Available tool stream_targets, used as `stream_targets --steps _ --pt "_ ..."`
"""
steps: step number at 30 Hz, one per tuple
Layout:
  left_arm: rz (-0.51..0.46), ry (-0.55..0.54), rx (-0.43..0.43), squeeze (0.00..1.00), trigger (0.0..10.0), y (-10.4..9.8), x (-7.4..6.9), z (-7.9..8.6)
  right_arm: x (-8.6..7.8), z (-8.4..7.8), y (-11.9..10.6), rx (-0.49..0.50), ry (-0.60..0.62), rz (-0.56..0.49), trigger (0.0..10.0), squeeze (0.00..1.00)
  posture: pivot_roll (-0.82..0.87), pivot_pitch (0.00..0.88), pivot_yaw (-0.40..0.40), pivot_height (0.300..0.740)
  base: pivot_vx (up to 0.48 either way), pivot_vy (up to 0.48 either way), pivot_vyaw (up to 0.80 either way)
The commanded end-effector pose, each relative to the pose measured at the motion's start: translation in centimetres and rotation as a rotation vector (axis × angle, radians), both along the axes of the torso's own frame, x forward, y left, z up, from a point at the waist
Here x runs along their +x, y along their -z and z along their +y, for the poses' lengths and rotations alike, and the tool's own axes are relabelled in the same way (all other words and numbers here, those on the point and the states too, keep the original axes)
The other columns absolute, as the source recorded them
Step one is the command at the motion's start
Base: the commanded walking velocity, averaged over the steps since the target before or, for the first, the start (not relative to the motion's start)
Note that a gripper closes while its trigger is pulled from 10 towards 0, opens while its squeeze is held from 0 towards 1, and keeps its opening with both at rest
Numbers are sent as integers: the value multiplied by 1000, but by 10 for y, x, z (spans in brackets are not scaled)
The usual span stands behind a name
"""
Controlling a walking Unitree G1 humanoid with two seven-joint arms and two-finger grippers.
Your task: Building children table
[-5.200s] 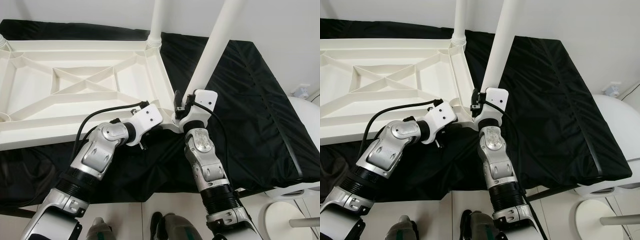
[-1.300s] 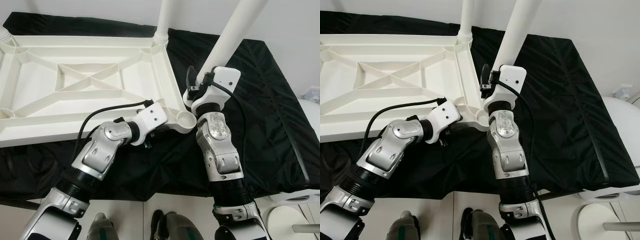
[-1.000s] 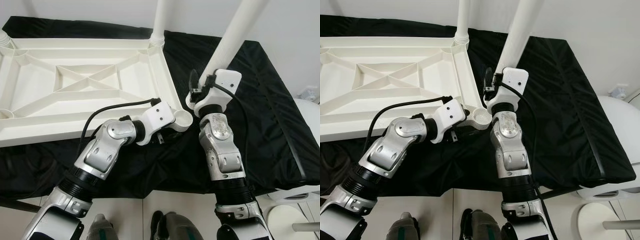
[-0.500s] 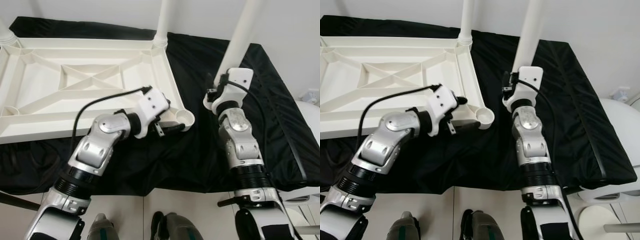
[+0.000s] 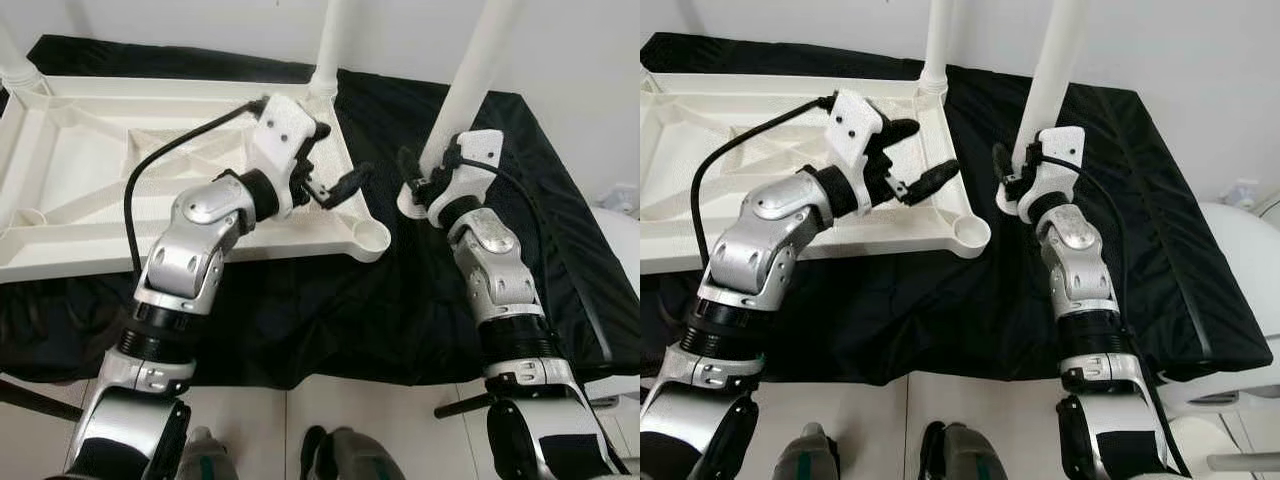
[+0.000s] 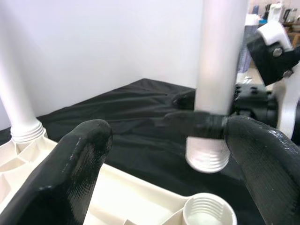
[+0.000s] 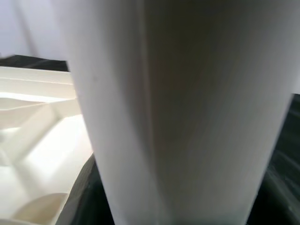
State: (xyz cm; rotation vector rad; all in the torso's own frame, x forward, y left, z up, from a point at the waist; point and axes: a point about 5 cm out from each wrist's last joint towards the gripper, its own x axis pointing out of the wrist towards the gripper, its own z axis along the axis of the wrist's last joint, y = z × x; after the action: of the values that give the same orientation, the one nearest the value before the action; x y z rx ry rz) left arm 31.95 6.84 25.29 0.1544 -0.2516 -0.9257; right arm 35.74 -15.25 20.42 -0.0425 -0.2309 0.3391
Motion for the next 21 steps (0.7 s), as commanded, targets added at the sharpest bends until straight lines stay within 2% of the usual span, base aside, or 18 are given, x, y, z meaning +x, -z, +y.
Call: stream_targets --steps 1,6,7,8,9,16,21 --pt "4 36 -25 0 10000 -6 -1 -7 0 -1 -4 -2 -34 -20 10000 0 111 6 -129 740 0 0 0" --pt "41 112 -92 0 10000 -12 -5 -16 -2 4 -2 -16 -128 -23 10000 0 106 0 -125 740 0 0 0" --pt "78 246 -166 0 10000 -21 -15 -27 -5 7 2 -34 -196 -20 10000 0 105 0 -122 740 0 0 0" --pt "78 246 -166 0 10000 -21 -15 -27 -5 7 2 -34 -196 -20 10000 0 105 0 -122 740 0 0 0" --pt "90 292 -187 0 10000 -25 -19 -31 -6 7 4 -41 -220 -17 10000 0 105 0 -122 740 0 0 0" --pt "98 350 -213 0 10000 -32 -25 -37 -9 9 8 -59 -288 -8 10000 0 104 0 -118 740 0 0 0" --pt "97 432 -222 0 10000 -40 -32 -46 -15 14 14 -93 -361 9 10000 0 99 0 -114 740 0 0 0"
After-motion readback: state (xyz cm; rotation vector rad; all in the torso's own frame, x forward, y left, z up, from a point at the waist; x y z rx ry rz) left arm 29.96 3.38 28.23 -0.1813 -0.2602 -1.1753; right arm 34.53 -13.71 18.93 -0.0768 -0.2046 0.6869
